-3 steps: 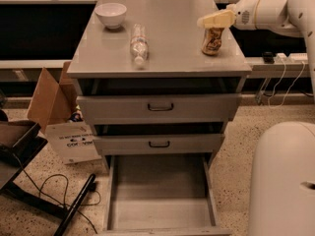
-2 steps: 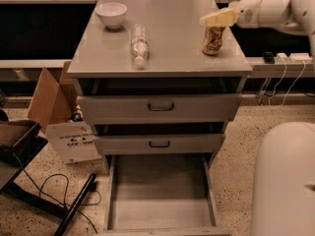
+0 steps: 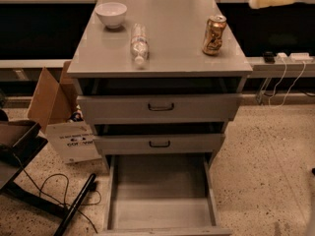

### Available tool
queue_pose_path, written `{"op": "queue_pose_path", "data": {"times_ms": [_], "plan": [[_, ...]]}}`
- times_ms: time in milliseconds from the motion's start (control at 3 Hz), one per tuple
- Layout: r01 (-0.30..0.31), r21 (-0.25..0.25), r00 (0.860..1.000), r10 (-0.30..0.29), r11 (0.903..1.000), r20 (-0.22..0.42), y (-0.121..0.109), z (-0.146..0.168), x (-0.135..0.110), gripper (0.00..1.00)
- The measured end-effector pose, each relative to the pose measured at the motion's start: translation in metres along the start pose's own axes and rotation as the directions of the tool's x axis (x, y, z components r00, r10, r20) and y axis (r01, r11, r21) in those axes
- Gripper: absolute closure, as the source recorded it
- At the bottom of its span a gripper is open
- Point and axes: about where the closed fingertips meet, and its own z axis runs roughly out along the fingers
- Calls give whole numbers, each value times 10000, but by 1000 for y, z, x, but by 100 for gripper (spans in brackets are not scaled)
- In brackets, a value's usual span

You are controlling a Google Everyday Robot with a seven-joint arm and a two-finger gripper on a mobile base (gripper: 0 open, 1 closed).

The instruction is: Pick orange can from bottom drawer and place on counter

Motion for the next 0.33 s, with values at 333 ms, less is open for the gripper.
{"op": "queue_pose_path", "data": {"times_ms": [333], "plan": [[1032, 2403, 9943, -933, 9652, -523, -35, -93, -33, 0]]}}
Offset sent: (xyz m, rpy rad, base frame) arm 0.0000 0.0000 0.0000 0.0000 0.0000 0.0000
